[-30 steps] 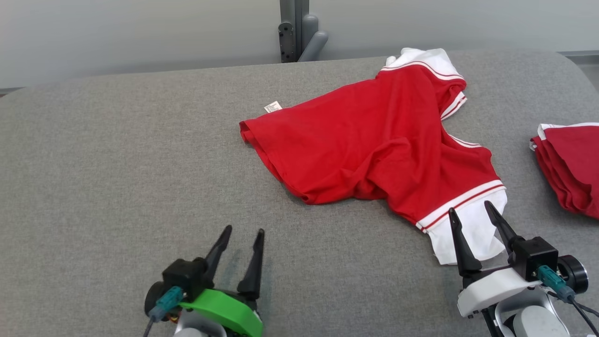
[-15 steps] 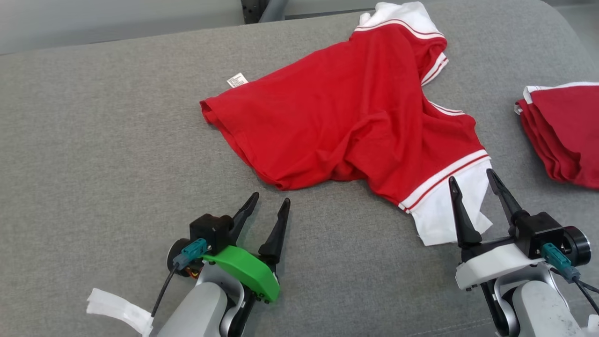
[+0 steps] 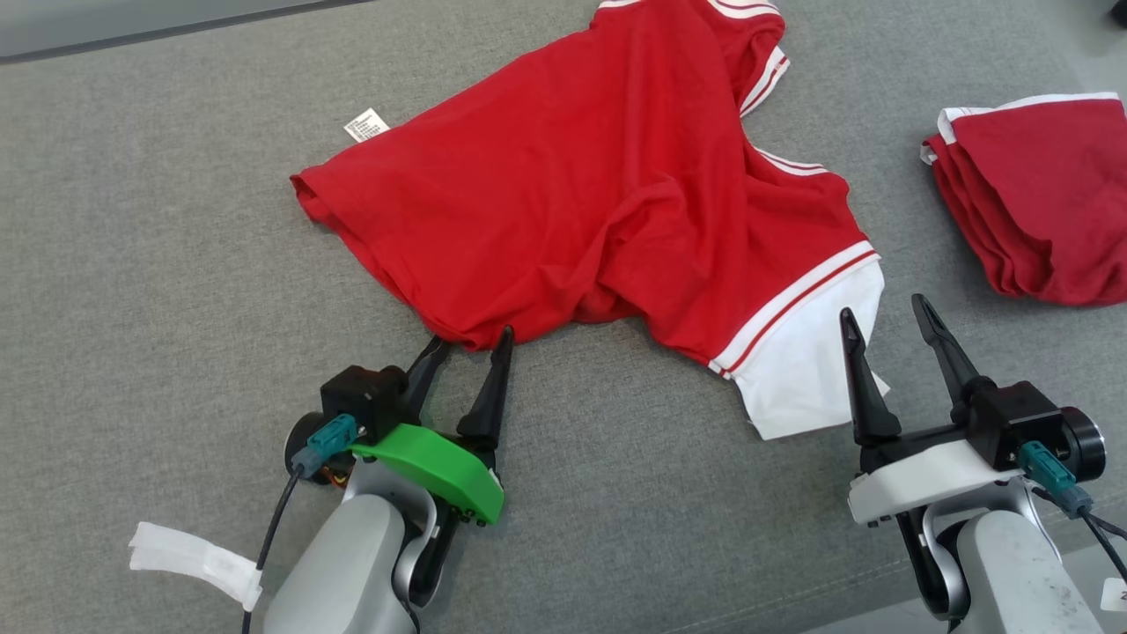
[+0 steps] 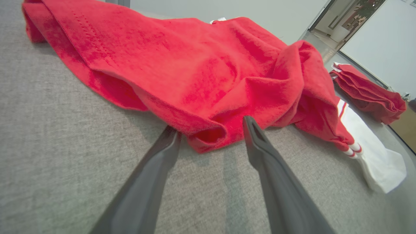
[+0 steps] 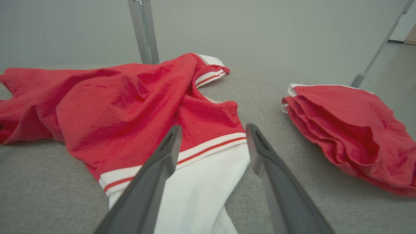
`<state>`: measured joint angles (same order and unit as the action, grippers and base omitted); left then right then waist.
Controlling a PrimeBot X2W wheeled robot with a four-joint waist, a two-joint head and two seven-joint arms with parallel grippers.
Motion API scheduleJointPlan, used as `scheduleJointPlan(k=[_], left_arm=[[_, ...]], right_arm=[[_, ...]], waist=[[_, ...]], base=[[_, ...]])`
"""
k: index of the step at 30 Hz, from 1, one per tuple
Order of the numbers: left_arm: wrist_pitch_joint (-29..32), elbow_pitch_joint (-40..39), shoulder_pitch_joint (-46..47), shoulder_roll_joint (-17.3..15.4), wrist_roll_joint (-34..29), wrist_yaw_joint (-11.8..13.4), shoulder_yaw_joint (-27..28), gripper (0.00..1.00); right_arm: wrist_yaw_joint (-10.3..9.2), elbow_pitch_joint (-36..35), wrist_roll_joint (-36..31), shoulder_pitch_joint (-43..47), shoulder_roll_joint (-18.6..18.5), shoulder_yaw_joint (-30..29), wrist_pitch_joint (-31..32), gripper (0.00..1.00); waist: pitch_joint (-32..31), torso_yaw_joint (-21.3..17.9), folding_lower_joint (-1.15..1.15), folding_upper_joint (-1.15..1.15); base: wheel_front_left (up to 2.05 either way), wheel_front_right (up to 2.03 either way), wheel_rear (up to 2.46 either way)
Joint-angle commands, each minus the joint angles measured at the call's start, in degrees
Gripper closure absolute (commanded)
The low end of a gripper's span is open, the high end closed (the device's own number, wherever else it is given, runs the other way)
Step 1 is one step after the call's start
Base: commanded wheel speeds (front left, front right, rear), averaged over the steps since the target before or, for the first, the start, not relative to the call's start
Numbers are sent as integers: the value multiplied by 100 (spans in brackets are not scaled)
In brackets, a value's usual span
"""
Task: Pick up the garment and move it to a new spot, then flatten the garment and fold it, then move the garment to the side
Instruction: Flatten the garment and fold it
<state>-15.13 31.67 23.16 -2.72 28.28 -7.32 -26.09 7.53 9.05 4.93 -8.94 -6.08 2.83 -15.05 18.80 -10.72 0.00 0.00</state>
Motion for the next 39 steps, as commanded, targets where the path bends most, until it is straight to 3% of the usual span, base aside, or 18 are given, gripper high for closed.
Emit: scheduleJointPlan(k=[1,6,13,18,22,30,38,39], left_arm=[[0,-87,43,-34,-87,-26,87,100],[0,-560,-189,-33,-284,-25,419,100],[-1,-1374,-896,-32,-540,-25,713,100],[0,-1505,-1457,-31,-669,-23,877,100],[-1,-1397,-1596,-34,-756,-22,868,100],[0,-761,-1047,-89,-911,-21,967,100],[39,952,394,-160,-1105,74,1127,100],[50,1205,588,-159,-1113,99,1124,91]], right_arm=[[-9,-14,37,-74,18,-38,-17,0],[-9,71,96,64,53,-208,-17,0],[-9,413,210,353,80,-468,-17,0],[-9,675,303,554,140,-513,-18,0],[-9,774,343,566,191,-483,-17,0],[-9,809,275,243,165,-295,-18,0],[-9,797,289,-101,121,-174,-18,0],[-9,811,288,-111,122,-184,-17,0]], waist=[[67,-56,0,0],[-136,175,0,0],[-923,1023,0,0],[-1268,1542,0,0],[-1260,1725,0,0],[-751,1324,0,0],[-247,554,0,0],[-240,491,0,0]], base=[[0,0,0],[0,0,0],[0,0,0],[0,0,0],[0,0,0],[0,0,0],[0,0,0],[0,0,0]])
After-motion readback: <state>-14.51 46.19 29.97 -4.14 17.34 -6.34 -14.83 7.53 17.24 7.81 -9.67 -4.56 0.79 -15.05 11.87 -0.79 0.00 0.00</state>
